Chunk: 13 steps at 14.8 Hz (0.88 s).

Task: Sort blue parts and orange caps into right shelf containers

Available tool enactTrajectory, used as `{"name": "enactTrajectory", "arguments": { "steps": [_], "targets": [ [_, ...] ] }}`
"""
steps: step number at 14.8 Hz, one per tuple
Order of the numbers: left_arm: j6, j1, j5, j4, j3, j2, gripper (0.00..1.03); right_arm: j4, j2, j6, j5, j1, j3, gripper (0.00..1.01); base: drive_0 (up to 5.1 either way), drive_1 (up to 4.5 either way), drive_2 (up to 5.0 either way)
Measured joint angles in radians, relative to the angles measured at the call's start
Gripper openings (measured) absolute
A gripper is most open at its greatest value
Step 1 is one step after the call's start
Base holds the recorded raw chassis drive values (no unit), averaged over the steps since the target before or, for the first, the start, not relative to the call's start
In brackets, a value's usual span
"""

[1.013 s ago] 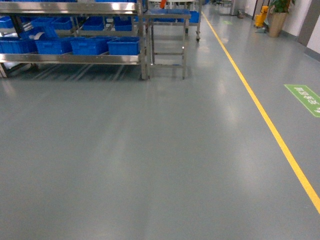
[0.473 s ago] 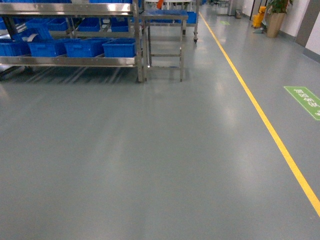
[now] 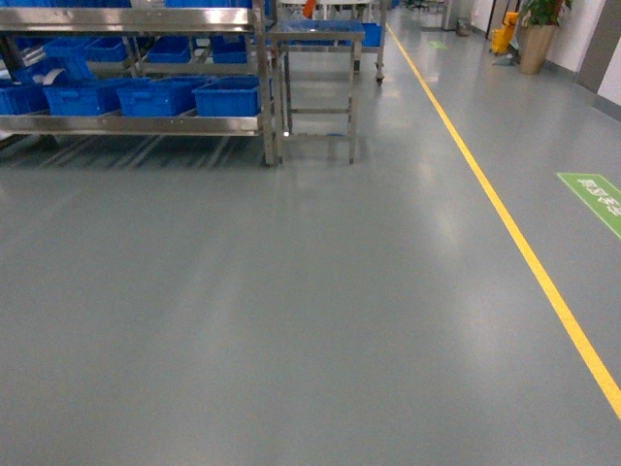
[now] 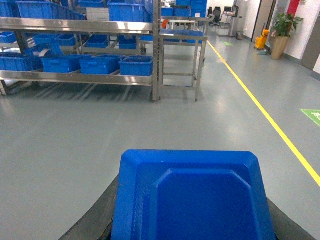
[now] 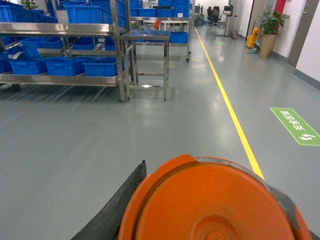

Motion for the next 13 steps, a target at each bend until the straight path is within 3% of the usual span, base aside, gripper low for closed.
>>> {"name": "enactTrajectory", "arguments": {
  "steps": [13],
  "targets": [
    [0.0,0.0,0.0,0.001,0.0,0.0,0.41,0.002,0.0,0.0,0.0,0.0,0.0,0.43,0.0,4.12,-4.0]
  ]
}}
